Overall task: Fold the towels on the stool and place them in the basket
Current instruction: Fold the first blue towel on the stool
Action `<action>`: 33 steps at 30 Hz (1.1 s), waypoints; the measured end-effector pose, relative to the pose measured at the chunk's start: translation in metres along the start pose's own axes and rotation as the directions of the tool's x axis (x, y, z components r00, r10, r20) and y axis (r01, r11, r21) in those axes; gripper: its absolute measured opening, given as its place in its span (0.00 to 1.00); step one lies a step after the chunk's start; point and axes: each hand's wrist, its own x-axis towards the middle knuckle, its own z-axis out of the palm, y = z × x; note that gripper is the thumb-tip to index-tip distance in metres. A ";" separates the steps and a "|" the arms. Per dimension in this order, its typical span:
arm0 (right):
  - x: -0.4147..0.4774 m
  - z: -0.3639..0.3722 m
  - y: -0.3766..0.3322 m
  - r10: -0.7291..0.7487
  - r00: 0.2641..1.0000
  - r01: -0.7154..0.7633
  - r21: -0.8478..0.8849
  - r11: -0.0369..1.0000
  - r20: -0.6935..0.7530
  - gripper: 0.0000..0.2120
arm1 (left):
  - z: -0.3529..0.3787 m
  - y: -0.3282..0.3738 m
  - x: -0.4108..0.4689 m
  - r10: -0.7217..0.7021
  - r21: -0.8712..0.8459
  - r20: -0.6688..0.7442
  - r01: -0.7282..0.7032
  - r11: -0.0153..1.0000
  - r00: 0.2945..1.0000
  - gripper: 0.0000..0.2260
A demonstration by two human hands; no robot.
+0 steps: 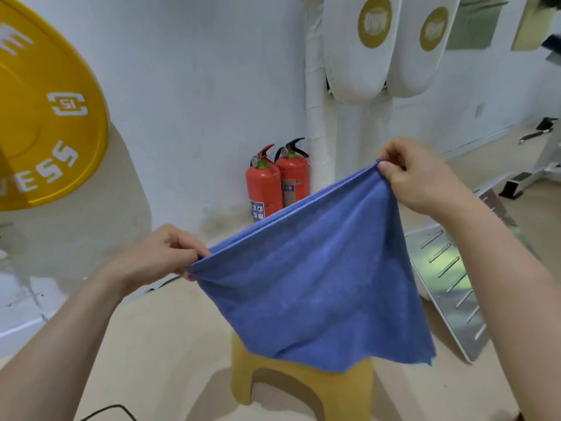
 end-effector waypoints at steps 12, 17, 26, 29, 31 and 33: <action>-0.010 -0.044 -0.006 0.151 0.951 -0.263 0.445 0.856 0.271 0.08 | -0.013 0.020 -0.004 0.159 -0.605 -0.244 -0.279 0.746 0.956 0.17; -0.008 -0.035 0.008 0.219 0.903 -0.356 0.358 0.863 0.371 0.10 | -0.012 0.017 0.031 0.074 -0.484 -0.307 -0.222 0.847 0.949 0.08; -0.039 0.109 0.130 0.648 0.657 -0.745 0.201 0.636 0.384 0.11 | 0.075 -0.101 0.115 -0.198 -0.061 -0.287 0.189 0.980 0.937 0.07; -0.037 0.129 0.147 0.692 0.620 -0.784 0.264 0.561 0.369 0.09 | 0.090 -0.118 0.136 -0.239 -0.074 -0.360 0.228 0.971 0.902 0.06; -0.037 0.140 0.156 0.719 0.622 -0.783 0.209 0.586 0.312 0.11 | 0.100 -0.120 0.147 -0.231 -0.037 -0.410 0.237 0.971 0.882 0.05; -0.037 0.150 0.169 0.685 0.692 -0.716 0.092 0.692 0.230 0.10 | 0.111 -0.121 0.155 -0.205 0.040 -0.442 0.247 0.968 0.873 0.04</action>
